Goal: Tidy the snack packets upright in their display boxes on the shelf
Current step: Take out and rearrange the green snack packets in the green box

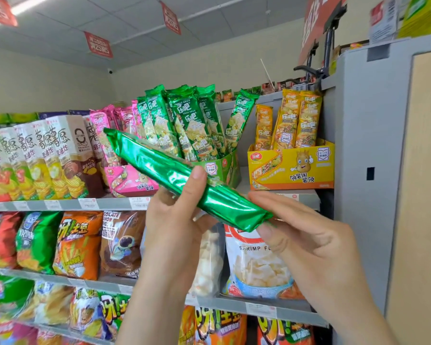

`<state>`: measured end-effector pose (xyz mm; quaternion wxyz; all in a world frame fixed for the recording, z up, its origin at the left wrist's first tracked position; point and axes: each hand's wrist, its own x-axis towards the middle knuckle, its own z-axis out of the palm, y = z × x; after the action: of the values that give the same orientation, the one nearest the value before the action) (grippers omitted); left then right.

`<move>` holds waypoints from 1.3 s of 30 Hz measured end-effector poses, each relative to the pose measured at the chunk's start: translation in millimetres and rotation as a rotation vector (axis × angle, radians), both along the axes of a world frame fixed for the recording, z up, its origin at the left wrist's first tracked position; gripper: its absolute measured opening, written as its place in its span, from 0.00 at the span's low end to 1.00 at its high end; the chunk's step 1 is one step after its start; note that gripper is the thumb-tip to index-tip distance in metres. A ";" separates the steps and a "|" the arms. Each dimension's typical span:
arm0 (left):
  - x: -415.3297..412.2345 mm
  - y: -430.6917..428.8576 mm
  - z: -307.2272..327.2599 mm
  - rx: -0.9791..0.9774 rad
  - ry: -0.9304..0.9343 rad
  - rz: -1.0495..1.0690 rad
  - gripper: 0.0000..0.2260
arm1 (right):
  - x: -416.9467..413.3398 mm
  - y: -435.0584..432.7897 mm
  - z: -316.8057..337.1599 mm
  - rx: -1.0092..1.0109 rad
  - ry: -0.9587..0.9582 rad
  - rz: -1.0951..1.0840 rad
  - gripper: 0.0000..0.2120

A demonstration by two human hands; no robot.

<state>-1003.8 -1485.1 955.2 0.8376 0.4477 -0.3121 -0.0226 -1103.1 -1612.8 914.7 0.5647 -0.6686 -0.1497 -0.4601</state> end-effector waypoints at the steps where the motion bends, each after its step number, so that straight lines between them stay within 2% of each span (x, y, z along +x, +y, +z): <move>1: 1.0 2.3 -0.8 -0.021 0.000 -0.019 0.21 | -2.0 -1.2 1.9 0.043 0.040 0.114 0.17; 3: 2.7 5.3 -3.1 -0.057 0.007 -0.064 0.20 | -3.8 -2.3 4.4 0.067 0.112 0.216 0.18; 5: 3.8 7.0 -5.6 -0.090 0.011 -0.093 0.18 | -2.5 -1.3 6.7 0.096 0.122 0.187 0.15; 8: 5.6 8.2 -8.9 -0.126 0.019 -0.105 0.13 | 0.4 2.2 5.7 0.164 0.115 0.189 0.18; 11: 7.3 8.6 -9.0 -0.128 0.030 -0.093 0.19 | 2.9 3.2 4.7 0.175 0.109 0.168 0.22; 14: 9.3 7.9 -9.4 -0.131 0.032 -0.087 0.21 | 6.0 4.2 4.6 0.169 0.123 0.131 0.21; 19: 12.8 8.7 -8.6 -0.188 0.003 -0.090 0.10 | 10.4 3.6 3.2 0.176 0.184 0.033 0.23; 20: 13.5 7.6 -8.5 -0.198 0.001 -0.089 0.10 | 12.2 4.2 2.3 0.161 0.193 0.013 0.24; 22: 12.1 4.1 -6.9 -0.188 -0.008 -0.060 0.14 | 15.3 6.9 1.7 0.129 0.196 -0.017 0.26; 25: 8.3 -1.2 -3.5 -0.184 0.003 -0.014 0.28 | 17.1 9.2 2.6 0.139 0.213 0.011 0.24; 28: 10.7 -3.1 -4.3 -0.161 -0.015 0.019 0.25 | 17.1 7.2 3.7 0.217 0.224 0.085 0.22; 31: 11.8 -4.3 -3.4 -0.154 -0.021 0.017 0.29 | 19.7 5.1 4.2 0.288 0.229 0.145 0.20; 35: 15.6 -6.4 -2.2 -0.151 -0.023 0.044 0.23 | 25.4 0.0 1.6 0.333 0.238 0.244 0.20; 37: 18.1 -5.9 -0.1 -0.159 -0.002 0.034 0.27 | 28.5 -1.4 -0.9 0.358 0.224 0.292 0.27; 39: 19.4 -5.6 1.6 -0.142 -0.007 -0.007 0.31 | 32.5 -1.8 -4.1 0.387 0.188 0.268 0.26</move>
<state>-984.4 -1490.8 956.8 0.8660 0.3863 -0.3176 -0.0018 -1070.6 -1614.6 910.6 0.7496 -0.5619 -0.0929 -0.3373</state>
